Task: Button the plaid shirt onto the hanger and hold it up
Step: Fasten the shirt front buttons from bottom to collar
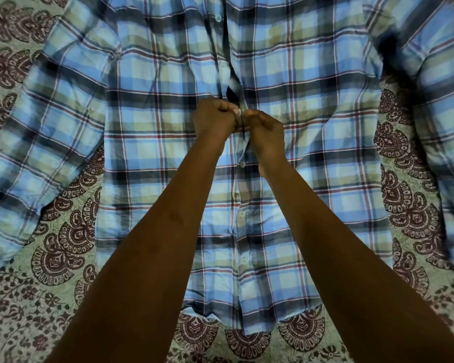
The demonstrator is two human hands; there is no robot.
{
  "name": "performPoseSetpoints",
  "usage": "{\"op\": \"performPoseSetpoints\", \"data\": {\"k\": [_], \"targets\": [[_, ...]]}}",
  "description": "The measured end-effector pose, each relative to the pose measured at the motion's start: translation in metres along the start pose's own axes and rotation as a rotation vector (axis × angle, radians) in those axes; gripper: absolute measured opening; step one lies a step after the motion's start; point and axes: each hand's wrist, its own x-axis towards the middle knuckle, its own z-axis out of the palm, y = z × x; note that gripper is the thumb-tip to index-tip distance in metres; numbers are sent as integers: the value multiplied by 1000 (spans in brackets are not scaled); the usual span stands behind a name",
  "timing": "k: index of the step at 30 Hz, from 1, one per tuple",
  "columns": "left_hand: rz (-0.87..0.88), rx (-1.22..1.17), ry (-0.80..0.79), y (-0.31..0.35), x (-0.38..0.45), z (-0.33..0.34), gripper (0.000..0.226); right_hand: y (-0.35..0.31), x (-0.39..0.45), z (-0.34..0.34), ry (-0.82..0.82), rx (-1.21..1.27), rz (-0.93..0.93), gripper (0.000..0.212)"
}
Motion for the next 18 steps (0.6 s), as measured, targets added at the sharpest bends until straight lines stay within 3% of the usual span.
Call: {"op": "performPoseSetpoints", "data": {"k": [9,14,18], "targets": [[18,-15,-31,8,0,-5,26,-6,14,-21,-151,145,66,31],[68,111,-32,11,2,-1,4,-1,20,-26,-244,195,79,25],[53,145,-25,9,2,0,10,-1,24,-19,-177,187,26,11]]}}
